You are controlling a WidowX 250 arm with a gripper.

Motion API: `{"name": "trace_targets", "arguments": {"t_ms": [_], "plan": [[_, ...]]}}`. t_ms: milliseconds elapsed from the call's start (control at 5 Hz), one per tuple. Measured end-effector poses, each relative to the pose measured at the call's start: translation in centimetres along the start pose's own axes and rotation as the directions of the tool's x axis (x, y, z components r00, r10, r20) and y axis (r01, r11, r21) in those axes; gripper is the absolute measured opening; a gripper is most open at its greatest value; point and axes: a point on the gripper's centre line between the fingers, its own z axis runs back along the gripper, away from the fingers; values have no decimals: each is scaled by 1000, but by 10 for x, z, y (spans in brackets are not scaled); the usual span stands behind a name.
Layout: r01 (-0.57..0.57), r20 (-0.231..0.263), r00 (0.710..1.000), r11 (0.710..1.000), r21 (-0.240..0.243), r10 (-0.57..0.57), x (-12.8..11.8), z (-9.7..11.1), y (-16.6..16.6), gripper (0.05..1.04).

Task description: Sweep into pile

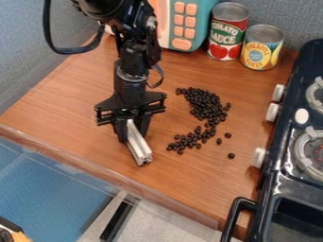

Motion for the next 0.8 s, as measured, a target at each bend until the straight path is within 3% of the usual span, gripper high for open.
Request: {"name": "trace_targets", "arguments": {"t_ms": [200,400,800], "plan": [[-15,25,1000,1000,-1,15,-5,-2,-4,380],[-46,15,999,999,-10,47,-7,-2,-5,380],[-69,-40,997,997,-20,68,-27,-1,-10,380]]}}
